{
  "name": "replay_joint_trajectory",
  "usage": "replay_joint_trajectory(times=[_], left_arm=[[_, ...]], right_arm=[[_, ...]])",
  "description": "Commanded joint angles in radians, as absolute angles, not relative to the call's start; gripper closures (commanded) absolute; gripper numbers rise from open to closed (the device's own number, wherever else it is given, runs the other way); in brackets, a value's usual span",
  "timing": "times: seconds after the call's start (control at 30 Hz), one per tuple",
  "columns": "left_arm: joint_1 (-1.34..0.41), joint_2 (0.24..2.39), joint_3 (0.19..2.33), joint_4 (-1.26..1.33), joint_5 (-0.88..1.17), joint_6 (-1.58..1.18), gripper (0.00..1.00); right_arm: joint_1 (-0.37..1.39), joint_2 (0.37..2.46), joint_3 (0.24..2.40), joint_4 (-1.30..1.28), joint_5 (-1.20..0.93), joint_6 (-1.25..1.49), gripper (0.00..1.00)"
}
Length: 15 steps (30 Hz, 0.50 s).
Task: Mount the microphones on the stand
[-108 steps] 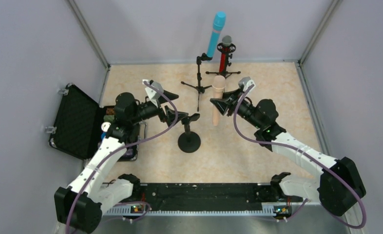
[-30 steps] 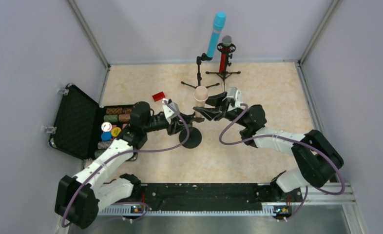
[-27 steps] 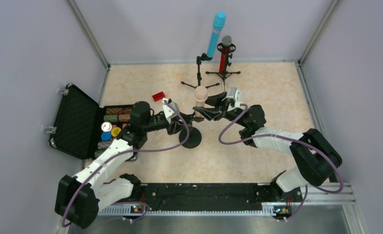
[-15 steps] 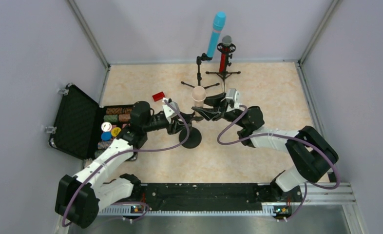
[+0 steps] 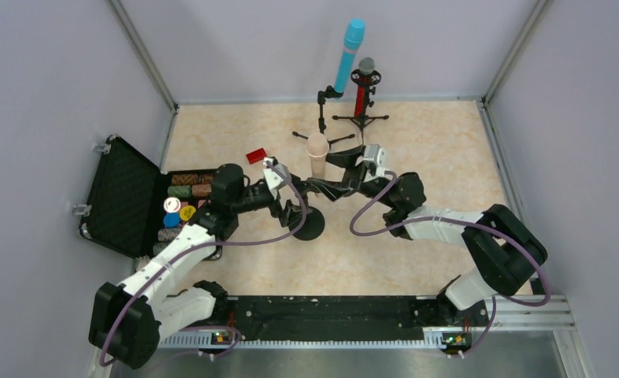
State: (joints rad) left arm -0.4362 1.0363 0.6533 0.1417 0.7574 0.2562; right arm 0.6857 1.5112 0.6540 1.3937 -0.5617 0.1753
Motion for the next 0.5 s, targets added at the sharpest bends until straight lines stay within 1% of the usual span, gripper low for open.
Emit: replay_joint_trajectory(times=[0.0,0.07,0.1,0.13,0.27,0.47], left_arm=[[-0.440,0.997,0.662,0.177,0.713,0.229,0.01],[-0.440,0.983,0.652,0.196,0.707,0.220,0.01],[-0.440,0.978,0.647,0.206,0.706,0.211,0.01],[-0.440,0.975,0.641,0.219,0.704,0.202,0.01],[-0.440,0.954,0.624,0.229,0.659,0.151,0.01],[-0.438,0.886,0.530,0.316,0.564,0.077,0.01]], right_arm=[[0.699,1.464,0.636,1.409,-0.542,0.150,0.31],[0.700,1.458,0.632,1.407,-0.536,0.146,0.22],[0.700,1.457,0.629,1.407,-0.533,0.144,0.11],[0.699,1.456,0.628,1.409,-0.530,0.145,0.02],[0.701,1.452,0.623,1.414,-0.519,0.154,0.01],[0.702,1.438,0.603,1.417,-0.503,0.153,0.01]])
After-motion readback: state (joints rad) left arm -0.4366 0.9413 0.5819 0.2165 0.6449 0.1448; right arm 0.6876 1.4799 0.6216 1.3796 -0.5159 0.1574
